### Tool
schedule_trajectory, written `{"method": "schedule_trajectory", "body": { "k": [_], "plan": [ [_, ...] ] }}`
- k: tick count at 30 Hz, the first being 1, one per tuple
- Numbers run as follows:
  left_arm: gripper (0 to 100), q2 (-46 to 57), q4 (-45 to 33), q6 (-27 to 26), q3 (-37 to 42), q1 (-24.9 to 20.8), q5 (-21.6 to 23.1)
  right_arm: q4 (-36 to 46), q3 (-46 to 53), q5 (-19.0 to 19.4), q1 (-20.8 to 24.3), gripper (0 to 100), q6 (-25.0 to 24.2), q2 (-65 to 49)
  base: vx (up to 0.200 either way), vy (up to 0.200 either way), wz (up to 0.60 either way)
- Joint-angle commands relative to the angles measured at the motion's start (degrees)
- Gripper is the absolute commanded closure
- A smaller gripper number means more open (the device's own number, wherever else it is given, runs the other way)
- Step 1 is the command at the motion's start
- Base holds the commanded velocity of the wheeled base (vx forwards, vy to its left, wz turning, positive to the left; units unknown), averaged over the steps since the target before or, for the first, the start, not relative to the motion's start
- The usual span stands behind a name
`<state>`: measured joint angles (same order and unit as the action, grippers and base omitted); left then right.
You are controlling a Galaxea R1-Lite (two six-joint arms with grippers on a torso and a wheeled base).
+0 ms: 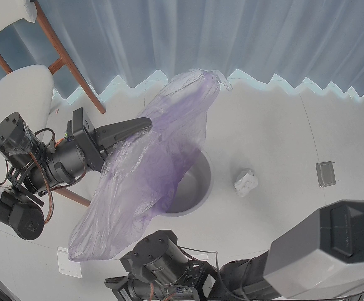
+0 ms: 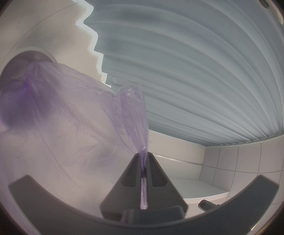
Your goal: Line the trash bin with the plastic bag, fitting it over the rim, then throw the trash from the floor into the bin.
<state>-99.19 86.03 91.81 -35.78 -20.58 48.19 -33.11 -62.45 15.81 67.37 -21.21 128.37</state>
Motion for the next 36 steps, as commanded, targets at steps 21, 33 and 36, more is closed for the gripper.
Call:
{"method": "schedule_trajectory", "body": {
  "k": [21, 33, 36],
  "plan": [
    [100, 0.1, 0.0, 0.0, 0.1, 0.0, -0.4, -15.2, -25.1, -24.6, -0.1, 100, -17.7, 16.2, 0.0, 0.0, 0.0],
    [100, 0.5, 0.0, 0.0, 0.1, 0.1, -0.5, -17.8, -26.5, -26.1, -4.0, 100, -14.0, 16.1, 0.0, 0.0, 0.0],
    [100, 0.5, 0.0, 0.0, 0.2, 0.1, -0.4, -19.6, -26.1, -26.1, -6.3, 100, -12.0, 16.1, 0.0, 0.0, 0.0]
  ]
}}
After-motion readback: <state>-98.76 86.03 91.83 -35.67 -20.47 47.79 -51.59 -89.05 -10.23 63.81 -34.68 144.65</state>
